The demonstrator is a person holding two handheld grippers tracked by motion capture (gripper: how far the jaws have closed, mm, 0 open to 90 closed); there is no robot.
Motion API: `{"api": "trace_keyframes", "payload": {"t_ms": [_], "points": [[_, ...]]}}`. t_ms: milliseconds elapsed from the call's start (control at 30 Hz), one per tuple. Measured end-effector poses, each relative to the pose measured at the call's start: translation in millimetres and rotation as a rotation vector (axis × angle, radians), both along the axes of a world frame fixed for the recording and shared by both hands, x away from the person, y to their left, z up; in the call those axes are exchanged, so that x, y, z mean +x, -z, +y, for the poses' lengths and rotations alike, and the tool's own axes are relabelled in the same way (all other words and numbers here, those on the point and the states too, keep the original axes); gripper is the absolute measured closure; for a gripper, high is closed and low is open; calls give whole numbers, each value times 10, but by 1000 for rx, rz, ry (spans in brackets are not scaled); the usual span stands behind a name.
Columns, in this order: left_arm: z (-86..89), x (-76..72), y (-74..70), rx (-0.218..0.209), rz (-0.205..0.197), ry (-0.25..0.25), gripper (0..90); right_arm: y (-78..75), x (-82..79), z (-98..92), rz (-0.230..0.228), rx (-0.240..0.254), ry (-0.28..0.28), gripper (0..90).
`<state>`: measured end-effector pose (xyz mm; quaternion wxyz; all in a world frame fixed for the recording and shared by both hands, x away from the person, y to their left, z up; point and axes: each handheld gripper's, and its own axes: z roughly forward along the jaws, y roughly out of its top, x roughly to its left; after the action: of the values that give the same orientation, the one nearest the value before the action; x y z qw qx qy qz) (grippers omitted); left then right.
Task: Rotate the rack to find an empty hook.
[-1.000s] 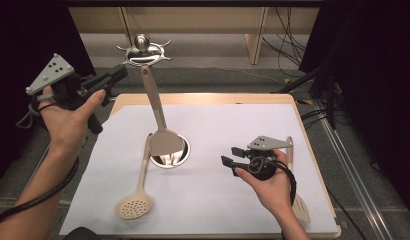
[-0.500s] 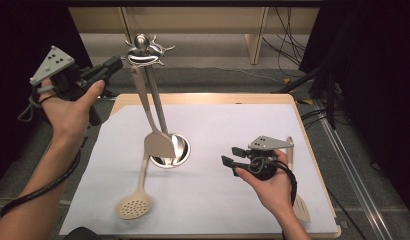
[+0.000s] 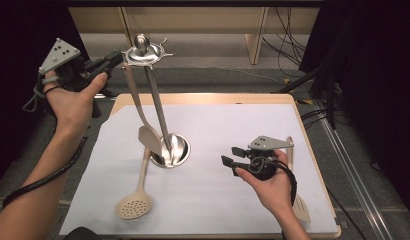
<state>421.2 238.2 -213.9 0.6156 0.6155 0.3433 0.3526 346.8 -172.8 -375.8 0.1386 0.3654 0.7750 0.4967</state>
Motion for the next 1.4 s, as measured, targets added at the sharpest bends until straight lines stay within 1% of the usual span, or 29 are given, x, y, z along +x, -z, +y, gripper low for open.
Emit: {"api": "trace_keyframes", "payload": {"t_ms": [100,167,267,300,367,500,533,600,667,700,767,833,900,933,967,1000,1033,1067,1100,1133,1167,1200,1233,1267,1300,1333,1367,1400], "points": [[-1,18,-9,11,1,-4,894,-1,1,0,-3,2,-2,509],[-1,50,-18,30,-2,-11,894,-2,6,-3,-7,-2,-4,509],[2,71,-21,29,1,-10,894,-2,4,-2,-2,-1,-2,509],[1,83,-24,29,2,-11,894,0,-3,7,16,12,0,509],[6,101,-30,32,5,-12,894,2,5,0,4,0,-2,509],[13,131,-41,38,10,-11,894,1,5,1,5,1,-3,509],[16,141,-46,41,12,-12,894,1,0,4,22,5,-4,509],[16,149,-47,40,12,-13,894,2,0,6,25,6,-5,509],[15,155,-50,43,14,-14,894,13,2,14,18,13,0,509],[18,159,-51,40,15,-11,894,9,-1,13,25,9,-2,509],[35,154,-49,30,11,-15,894,12,1,16,21,13,0,508],[49,139,-46,25,5,-18,890,5,1,6,26,5,-6,508],[75,85,-39,14,-6,-15,876,-8,0,-4,26,7,0,507],[102,13,-23,17,-16,-18,856,-10,6,-8,17,13,5,507],[127,-39,-6,21,-24,-17,844,-18,6,-15,34,9,-3,506],[139,-76,9,15,-20,-21,823,-19,5,-10,46,31,9,506],[169,-120,26,22,-24,-34,806,-20,20,-18,34,28,3,506],[199,-173,54,19,-23,-37,786,-33,28,-33,34,16,5,506],[199,-173,54,19,-23,-37,769,-33,28,-33,34,16,5,506],[223,-212,77,22,-21,-41,749,-45,29,-36,50,27,20,506],[248,-248,100,27,-18,-41,738,-40,50,-42,30,32,16,506],[270,-282,125,29,-15,-41,719,-50,59,-52,28,20,11,505],[290,-314,153,27,-12,-42,719,-50,59,-52,28,20,11,505],[313,-347,181,26,-7,-42,701,-61,65,-71,9,1,17,506],[329,-381,214,18,9,-41,685,-52,72,-69,5,15,19,505],[376,-427,260,9,11,-50,677,-65,62,-89,10,10,37,506],[376,-427,260,9,11,-50,677,-65,62,-89,10,10,37,506],[408,-451,286,5,11,-61,677,-58,80,-98,-7,11,24,506]]}}
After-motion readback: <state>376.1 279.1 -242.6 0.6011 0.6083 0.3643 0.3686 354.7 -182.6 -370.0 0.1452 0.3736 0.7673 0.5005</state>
